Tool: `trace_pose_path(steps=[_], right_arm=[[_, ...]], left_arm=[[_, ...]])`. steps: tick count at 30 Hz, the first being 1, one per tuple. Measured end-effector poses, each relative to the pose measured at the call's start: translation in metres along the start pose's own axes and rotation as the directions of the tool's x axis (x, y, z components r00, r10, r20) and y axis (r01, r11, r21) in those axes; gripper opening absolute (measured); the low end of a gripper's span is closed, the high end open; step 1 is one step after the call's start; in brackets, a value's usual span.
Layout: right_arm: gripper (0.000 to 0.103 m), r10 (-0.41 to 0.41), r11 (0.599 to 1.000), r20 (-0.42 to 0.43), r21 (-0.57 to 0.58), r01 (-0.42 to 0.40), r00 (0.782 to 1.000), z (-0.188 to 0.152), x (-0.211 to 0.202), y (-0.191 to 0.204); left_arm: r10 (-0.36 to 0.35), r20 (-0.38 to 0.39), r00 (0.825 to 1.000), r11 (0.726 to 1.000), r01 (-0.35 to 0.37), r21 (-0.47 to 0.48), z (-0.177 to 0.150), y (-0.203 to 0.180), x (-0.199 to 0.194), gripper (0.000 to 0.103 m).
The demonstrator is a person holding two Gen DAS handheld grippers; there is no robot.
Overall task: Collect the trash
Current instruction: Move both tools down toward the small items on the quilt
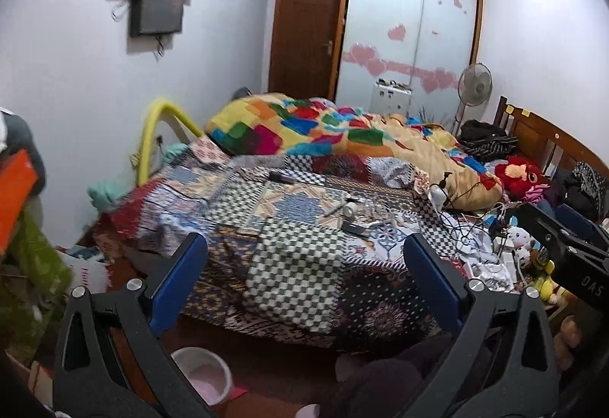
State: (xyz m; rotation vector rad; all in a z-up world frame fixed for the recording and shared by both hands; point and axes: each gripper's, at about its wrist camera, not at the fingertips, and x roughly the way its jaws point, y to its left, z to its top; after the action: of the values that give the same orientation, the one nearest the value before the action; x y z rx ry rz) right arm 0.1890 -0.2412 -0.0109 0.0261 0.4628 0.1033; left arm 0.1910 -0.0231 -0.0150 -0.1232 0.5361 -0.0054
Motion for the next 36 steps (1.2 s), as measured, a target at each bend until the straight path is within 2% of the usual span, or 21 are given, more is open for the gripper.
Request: trace_pose_path(steps=[7, 11, 14, 17, 20, 23, 25, 28, 29, 31, 36], right_arm=[[0.103, -0.044, 0.999, -0.068, -0.028, 0.042, 0.997, 0.012, 0.067, -0.036], [0.103, -0.03, 0.999, -0.14, -0.032, 0.026, 0.99, 0.011, 0.11, -0.057], [0.103, -0.008, 1.0, -0.197, -0.019, 0.005, 0.98, 0.007, 0.143, -0.071], [0.103, 0.003, 1.0, -0.241, -0.004, -0.005, 0.971, 0.002, 0.171, -0.081], [0.094, 0.024, 1.0, -0.291, -0.002, -0.026, 0.956, -0.006, 0.202, -0.089], [0.085, 0.041, 0.999, -0.345, 0.014, -0.038, 0.938, -0.016, 0.23, -0.094], [0.071, 0.055, 0.998, -0.377, 0.03, -0.047, 0.924, -0.022, 0.25, -0.099], [0.06, 0.071, 0.997, -0.423, 0.044, -0.058, 0.903, -0.031, 0.277, -0.104], [0.058, 0.072, 0.997, -0.43, 0.046, -0.058, 0.9, -0.033, 0.285, -0.105], [0.047, 0.083, 0.996, -0.456, 0.05, -0.068, 0.886, -0.037, 0.301, -0.107], [0.035, 0.141, 0.99, -0.502, 0.097, -0.106, 0.854, -0.042, 0.337, -0.11]], left_arm=[[-0.032, -0.089, 0.995, 0.999, 0.031, -0.015, 0.021, -0.015, 0.09, 0.103], [-0.058, -0.155, 0.986, 0.998, 0.053, -0.034, 0.025, -0.02, 0.144, 0.103], [-0.031, -0.189, 0.982, 1.0, 0.031, -0.004, 0.024, -0.028, 0.186, 0.103], [-0.023, -0.248, 0.969, 0.998, 0.036, 0.047, 0.017, -0.04, 0.231, 0.103], [-0.024, -0.28, 0.96, 0.996, 0.047, 0.076, 0.007, -0.05, 0.266, 0.103], [-0.047, -0.331, 0.943, 0.994, 0.077, 0.079, -0.004, -0.062, 0.305, 0.103], [-0.064, -0.356, 0.932, 0.993, 0.096, 0.074, -0.011, -0.071, 0.329, 0.099], [-0.079, -0.389, 0.918, 0.992, 0.112, 0.063, -0.02, -0.082, 0.359, 0.094], [-0.085, -0.405, 0.91, 0.992, 0.116, 0.054, -0.024, -0.085, 0.372, 0.091], [-0.093, -0.427, 0.899, 0.993, 0.118, 0.031, -0.029, -0.09, 0.39, 0.086], [-0.093, -0.462, 0.882, 0.996, 0.082, -0.044, -0.042, -0.092, 0.425, 0.083]])
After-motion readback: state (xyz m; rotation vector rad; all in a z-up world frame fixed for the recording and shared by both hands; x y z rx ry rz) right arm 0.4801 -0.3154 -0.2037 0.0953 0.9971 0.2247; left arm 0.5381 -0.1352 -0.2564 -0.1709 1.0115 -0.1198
